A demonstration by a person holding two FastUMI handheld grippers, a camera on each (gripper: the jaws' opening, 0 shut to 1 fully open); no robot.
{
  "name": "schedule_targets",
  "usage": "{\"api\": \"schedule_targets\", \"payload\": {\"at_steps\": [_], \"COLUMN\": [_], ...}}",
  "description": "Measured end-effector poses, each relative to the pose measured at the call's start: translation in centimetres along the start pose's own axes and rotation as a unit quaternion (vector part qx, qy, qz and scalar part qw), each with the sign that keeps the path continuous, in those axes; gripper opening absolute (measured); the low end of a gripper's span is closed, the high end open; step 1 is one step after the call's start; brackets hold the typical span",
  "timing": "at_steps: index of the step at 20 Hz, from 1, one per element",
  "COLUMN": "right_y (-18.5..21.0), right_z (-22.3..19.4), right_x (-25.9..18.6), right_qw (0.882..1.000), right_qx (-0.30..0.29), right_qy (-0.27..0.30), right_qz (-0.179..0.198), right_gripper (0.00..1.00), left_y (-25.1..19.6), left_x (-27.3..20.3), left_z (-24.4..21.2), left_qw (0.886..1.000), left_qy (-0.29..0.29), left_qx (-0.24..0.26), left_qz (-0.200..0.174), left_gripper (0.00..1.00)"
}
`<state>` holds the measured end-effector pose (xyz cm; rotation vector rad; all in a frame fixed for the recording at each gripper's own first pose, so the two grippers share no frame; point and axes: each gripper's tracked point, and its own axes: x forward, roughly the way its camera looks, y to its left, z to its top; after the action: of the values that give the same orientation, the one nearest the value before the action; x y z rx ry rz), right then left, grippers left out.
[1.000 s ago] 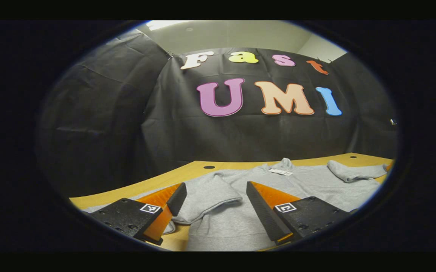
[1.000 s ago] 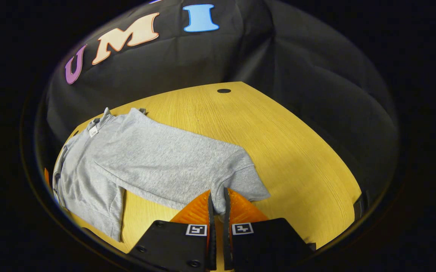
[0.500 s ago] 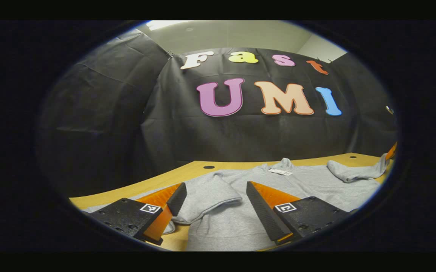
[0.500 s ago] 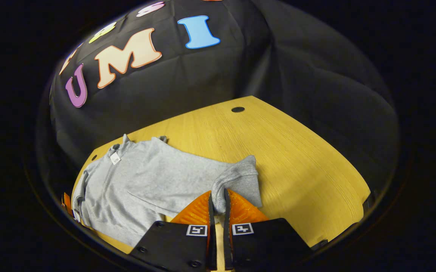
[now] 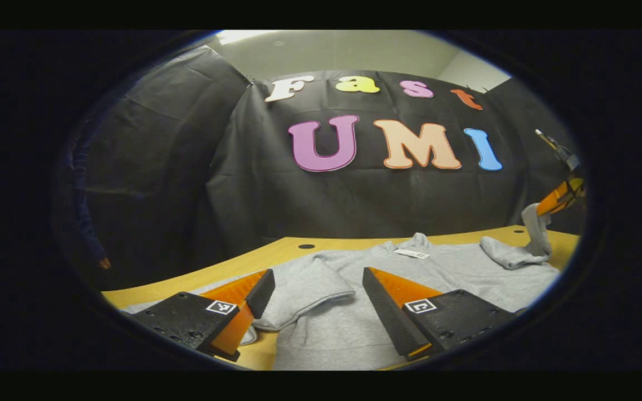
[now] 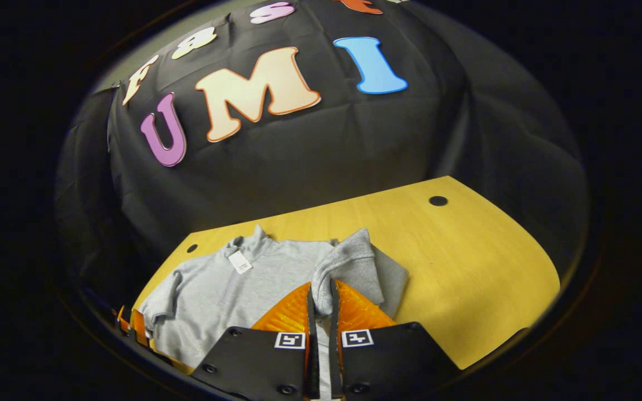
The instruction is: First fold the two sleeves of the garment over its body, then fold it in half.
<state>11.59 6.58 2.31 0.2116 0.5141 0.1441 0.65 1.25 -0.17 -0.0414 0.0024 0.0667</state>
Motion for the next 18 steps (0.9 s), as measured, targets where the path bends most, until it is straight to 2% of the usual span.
{"api": "schedule_targets", "payload": {"at_steps": [4,9,14,18], "right_y": [6.4,13.1,19.8,26.2], "right_z": [0.7,1.1,1.8,0.1], "right_x": [2.5,4.5,6.8,8.3], "right_qw": [0.999,0.997,0.993,0.986], "right_qx": [-0.008,-0.014,0.017,0.028], "right_qy": [-0.004,-0.011,-0.02,-0.002], "right_qz": [0.043,0.077,0.117,0.165], "right_gripper": [0.09,0.09,0.09,0.09], "left_y": [0.1,0.1,0.1,0.1], "left_x": [0.0,0.0,-0.1,-0.1], "left_z": [0.1,0.1,0.0,0.0], "left_qw": [1.0,1.0,1.0,1.0], "left_qy": [0.0,0.0,0.0,0.0], "left_qx": [0.0,0.0,0.0,0.0], "left_qz": [0.001,0.003,0.004,0.004], "left_gripper": [0.94,0.93,0.93,0.93]}}
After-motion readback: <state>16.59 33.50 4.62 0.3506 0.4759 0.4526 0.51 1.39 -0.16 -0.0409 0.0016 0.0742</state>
